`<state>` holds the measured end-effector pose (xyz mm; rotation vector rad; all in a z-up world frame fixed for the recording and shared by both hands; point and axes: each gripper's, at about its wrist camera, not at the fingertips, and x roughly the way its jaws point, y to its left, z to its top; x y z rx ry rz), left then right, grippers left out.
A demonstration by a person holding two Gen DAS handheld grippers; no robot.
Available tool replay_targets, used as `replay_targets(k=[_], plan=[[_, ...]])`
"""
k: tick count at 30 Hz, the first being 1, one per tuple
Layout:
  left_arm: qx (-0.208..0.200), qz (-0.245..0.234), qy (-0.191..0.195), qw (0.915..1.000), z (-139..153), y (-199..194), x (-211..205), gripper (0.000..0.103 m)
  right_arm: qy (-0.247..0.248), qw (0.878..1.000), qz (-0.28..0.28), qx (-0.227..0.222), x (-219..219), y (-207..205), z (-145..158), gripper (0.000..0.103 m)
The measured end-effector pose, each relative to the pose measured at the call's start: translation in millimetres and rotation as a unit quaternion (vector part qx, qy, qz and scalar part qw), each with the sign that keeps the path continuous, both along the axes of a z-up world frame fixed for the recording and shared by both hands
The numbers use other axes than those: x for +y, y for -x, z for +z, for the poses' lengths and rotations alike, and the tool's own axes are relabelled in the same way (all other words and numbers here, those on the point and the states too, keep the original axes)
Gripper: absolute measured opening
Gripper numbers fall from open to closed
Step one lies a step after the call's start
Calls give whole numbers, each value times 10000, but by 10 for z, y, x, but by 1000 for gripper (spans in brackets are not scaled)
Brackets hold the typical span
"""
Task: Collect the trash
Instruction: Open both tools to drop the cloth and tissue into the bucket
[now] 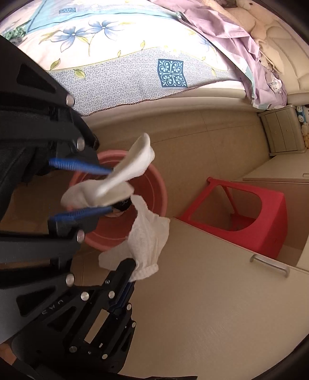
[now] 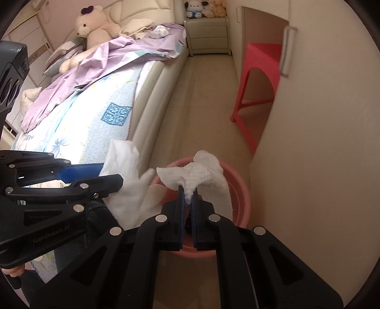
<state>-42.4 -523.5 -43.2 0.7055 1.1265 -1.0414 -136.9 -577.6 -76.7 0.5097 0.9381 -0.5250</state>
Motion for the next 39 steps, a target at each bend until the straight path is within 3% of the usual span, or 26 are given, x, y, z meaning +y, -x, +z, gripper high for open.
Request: replay_targets(k=[2, 9, 12, 14, 15, 17, 21, 23, 30, 39], plan=[[-87, -31, -19, 10000, -16, 12, -13, 57, -61, 10000, -57, 4, -38, 51, -59, 5], [-239, 132, 24, 9996, 3, -81, 31, 75, -170, 9998, -4, 77, -43, 15, -220, 6], [-389, 219, 60, 9990, 36, -136, 89, 84, -158, 9997, 83, 154, -2, -51, -264, 15], [-437, 261, 92, 9987, 54, -182, 128, 91, -39, 9998, 103, 186, 36, -84, -275, 36], [-451, 285, 121, 9985, 66, -209, 146, 92, 54, 9997, 114, 221, 59, -100, -273, 41], [-526, 351, 148, 9979, 87, -257, 201, 96, 220, 9992, 180, 297, 101, -141, -264, 43], [-523, 533, 197, 9970, 105, -379, 335, 98, 325, 9985, 212, 384, 128, -185, -261, 43], [-472, 684, 178, 9964, 92, -460, 407, 98, 321, 9978, 264, 512, 149, -230, -285, 51], [-385, 973, 209, 9943, 96, -627, 644, 98, 533, 9921, 550, 998, 266, -414, -380, 52], [-324, 1069, 258, 9934, 79, -686, 742, 98, 369, 9963, 414, 660, 231, -419, -272, 58]])
